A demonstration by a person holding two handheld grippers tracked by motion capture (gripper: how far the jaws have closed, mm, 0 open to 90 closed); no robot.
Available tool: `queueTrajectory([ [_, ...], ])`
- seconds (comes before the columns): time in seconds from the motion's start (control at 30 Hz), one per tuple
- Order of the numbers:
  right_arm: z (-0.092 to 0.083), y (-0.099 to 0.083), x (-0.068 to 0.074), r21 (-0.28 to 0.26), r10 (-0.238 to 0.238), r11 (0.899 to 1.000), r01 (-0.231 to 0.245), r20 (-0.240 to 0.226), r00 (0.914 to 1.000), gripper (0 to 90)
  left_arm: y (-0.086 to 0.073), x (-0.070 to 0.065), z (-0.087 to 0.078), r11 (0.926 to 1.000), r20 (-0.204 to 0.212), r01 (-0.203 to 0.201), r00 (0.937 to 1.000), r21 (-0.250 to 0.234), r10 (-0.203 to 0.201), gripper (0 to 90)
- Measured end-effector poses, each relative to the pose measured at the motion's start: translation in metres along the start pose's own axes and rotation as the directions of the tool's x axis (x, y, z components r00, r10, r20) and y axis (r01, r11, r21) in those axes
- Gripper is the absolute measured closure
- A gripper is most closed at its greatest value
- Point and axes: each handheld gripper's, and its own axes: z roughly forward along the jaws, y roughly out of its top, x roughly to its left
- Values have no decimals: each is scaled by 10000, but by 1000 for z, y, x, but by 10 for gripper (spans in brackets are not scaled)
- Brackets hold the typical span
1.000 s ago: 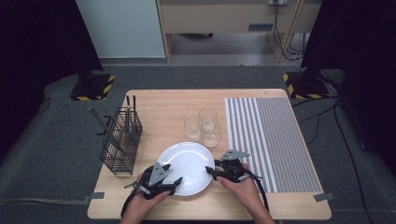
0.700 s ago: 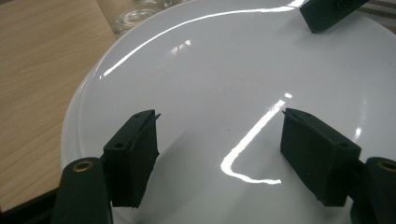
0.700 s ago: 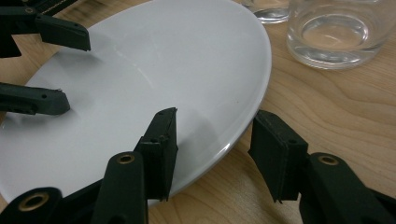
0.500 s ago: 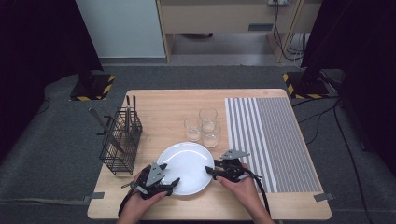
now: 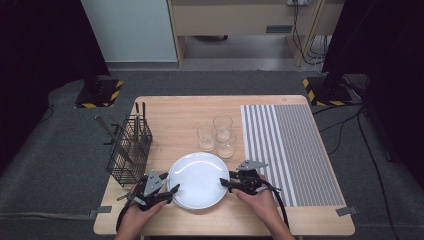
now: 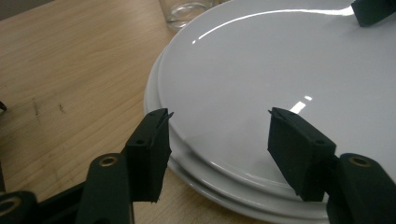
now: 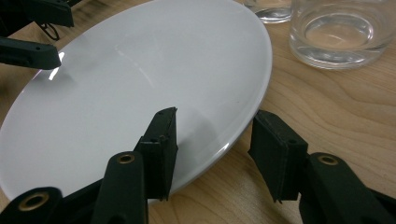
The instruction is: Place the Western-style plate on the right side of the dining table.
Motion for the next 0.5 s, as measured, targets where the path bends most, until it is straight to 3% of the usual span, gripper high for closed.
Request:
queueTrajectory([
  [0.1,0,0,0,-1,-19,10000,19,-4,10000,512,-2,1,2,9995,142,100,9998,288,-104,433],
  [0.27,0,0,0,-1,-8,10000,8,-6,10000,512,-2,-1,3,9994,470,57,9989,334,-73,453],
  [0.47,-1,0,-1,-49,-76,10000,76,57,10000,510,-1,-3,4,9993,423,120,9990,361,-135,431],
  [0.5,-2,1,0,-107,-374,9992,377,263,9990,535,-1,-3,4,9993,436,119,9990,345,-134,430],
])
